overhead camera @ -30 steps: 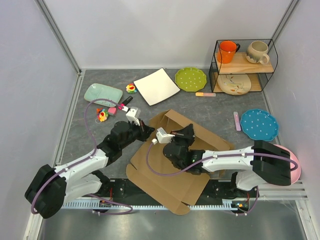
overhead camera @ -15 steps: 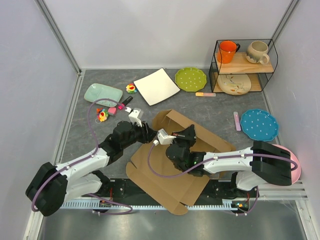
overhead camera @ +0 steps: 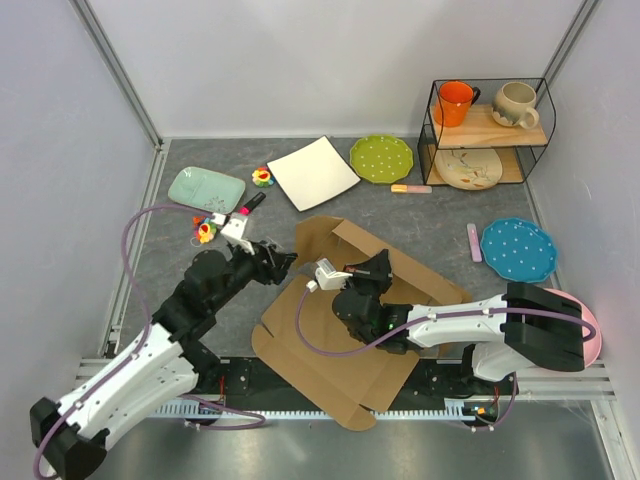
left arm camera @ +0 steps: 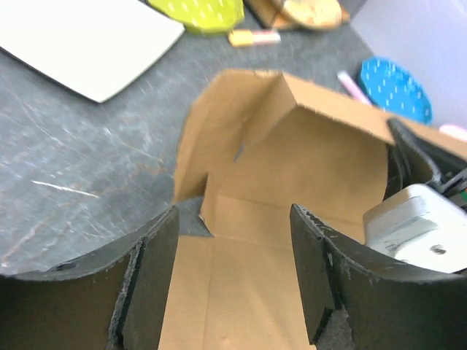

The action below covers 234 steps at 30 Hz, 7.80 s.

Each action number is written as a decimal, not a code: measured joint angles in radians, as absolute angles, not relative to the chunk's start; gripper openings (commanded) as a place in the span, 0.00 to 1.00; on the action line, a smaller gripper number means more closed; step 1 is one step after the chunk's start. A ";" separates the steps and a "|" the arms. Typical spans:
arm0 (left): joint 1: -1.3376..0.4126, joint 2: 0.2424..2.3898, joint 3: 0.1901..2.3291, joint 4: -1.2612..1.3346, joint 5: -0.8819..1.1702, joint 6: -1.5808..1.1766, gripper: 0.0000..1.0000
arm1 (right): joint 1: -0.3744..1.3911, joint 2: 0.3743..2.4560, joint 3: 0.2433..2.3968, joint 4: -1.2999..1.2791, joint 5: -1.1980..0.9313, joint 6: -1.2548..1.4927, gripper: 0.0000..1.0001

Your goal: Fold the paper box

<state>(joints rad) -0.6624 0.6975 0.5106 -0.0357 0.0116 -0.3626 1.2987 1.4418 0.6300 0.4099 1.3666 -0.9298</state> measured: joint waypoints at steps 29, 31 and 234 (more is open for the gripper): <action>-0.458 1.335 0.579 0.456 0.236 -0.568 0.56 | 1.329 1.459 0.631 0.422 1.373 -0.944 0.00; -0.471 1.331 0.554 0.503 0.270 -0.567 0.56 | 1.331 1.461 0.631 0.426 1.376 -0.945 0.00; -0.768 0.990 0.559 -0.218 -0.574 -0.580 0.02 | 0.990 1.214 0.490 -0.218 0.678 0.788 0.48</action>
